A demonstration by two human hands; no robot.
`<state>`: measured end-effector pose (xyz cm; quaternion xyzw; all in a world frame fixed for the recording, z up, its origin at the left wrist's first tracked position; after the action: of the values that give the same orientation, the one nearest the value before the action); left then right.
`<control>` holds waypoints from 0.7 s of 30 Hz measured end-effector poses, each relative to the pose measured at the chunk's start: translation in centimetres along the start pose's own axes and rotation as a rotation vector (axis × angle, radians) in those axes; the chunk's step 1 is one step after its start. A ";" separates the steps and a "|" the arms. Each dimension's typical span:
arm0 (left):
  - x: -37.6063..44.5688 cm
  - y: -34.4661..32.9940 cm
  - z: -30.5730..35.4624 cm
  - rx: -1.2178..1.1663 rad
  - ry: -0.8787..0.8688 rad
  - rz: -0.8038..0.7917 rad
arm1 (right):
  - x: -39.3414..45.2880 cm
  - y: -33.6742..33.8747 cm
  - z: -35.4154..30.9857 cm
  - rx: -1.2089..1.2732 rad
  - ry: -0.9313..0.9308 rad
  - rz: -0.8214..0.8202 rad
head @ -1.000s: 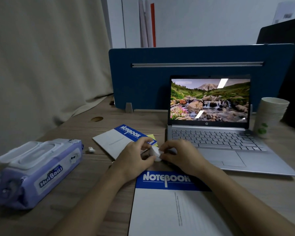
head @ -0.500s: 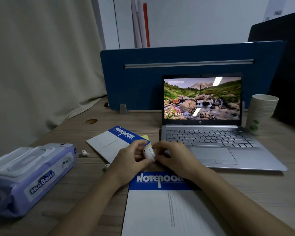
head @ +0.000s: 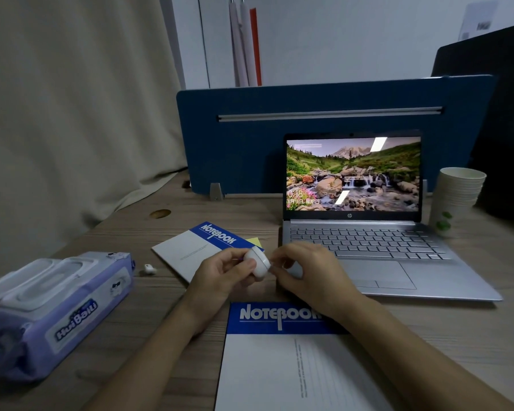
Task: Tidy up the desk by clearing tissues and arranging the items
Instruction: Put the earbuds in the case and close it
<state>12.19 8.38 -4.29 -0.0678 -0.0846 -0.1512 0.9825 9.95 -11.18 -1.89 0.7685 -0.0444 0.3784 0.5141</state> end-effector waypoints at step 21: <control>-0.4 0.0 0.1 -0.187 0.130 -0.017 | -0.5 0.7 -1.1 -0.054 0.036 0.049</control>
<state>11.82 8.55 -4.29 -0.1484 -0.0070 -0.1709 0.9740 8.67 -10.72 -1.42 0.7461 -0.0640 0.4034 0.5258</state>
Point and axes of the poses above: each hand's wrist, its own x-axis towards the middle knuckle, its own y-axis out of the back of the hand, z = x × y, the point moved 2 cm from there along x, towards the middle knuckle, and after that the axes turned 10 degrees about -x, right-handed, at the moved point
